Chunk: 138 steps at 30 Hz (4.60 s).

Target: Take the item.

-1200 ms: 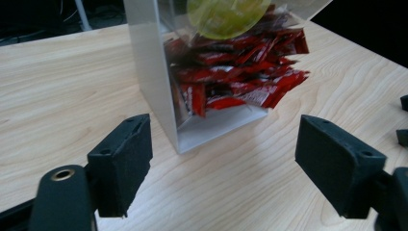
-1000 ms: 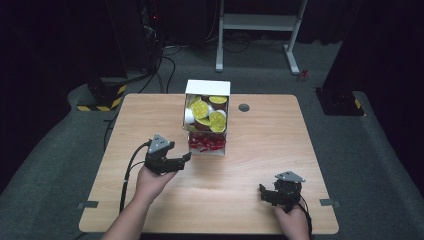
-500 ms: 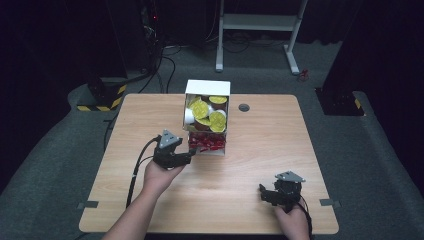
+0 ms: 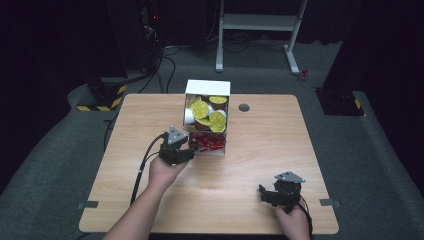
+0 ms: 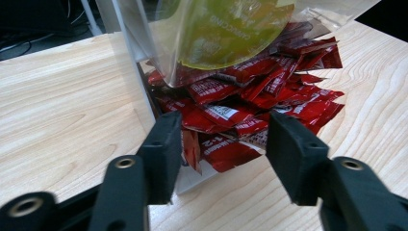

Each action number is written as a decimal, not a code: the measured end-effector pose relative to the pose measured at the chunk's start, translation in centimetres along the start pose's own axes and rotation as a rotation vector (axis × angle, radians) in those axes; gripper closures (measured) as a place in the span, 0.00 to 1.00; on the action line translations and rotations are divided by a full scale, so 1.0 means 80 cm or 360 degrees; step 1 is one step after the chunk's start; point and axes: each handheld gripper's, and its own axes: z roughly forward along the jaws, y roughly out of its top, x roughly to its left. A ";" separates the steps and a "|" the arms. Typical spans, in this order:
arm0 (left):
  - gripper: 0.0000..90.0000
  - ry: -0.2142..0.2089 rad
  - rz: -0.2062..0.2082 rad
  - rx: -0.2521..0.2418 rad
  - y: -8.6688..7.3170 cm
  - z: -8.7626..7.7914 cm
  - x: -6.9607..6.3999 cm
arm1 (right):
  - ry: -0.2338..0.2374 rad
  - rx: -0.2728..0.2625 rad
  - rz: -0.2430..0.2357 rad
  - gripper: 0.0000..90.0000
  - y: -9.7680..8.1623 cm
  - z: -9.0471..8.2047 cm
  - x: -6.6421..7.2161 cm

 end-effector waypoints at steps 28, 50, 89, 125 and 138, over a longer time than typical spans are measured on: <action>0.76 0.0085 -0.0022 -0.0042 0.003 0.000 -0.002 | 0.0007 0.0005 -0.0004 0.09 0.000 -0.001 0.000; 0.91 0.0061 -0.0013 -0.0122 -0.002 -0.023 -0.006 | 0.0005 0.0005 -0.0005 0.09 0.000 -0.001 0.000; 0.96 0.0021 -0.0023 -0.0241 -0.022 -0.075 0.001 | 0.0018 0.0003 -0.0020 0.09 0.000 -0.001 0.001; 0.97 0.0045 -0.0040 -0.0323 -0.032 -0.123 0.004 | 0.0026 0.0004 -0.0024 0.09 -0.001 -0.001 0.001; 0.97 0.0061 -0.0060 -0.0349 -0.043 -0.139 0.010 | 0.0028 0.0003 -0.0028 0.09 -0.001 -0.002 0.001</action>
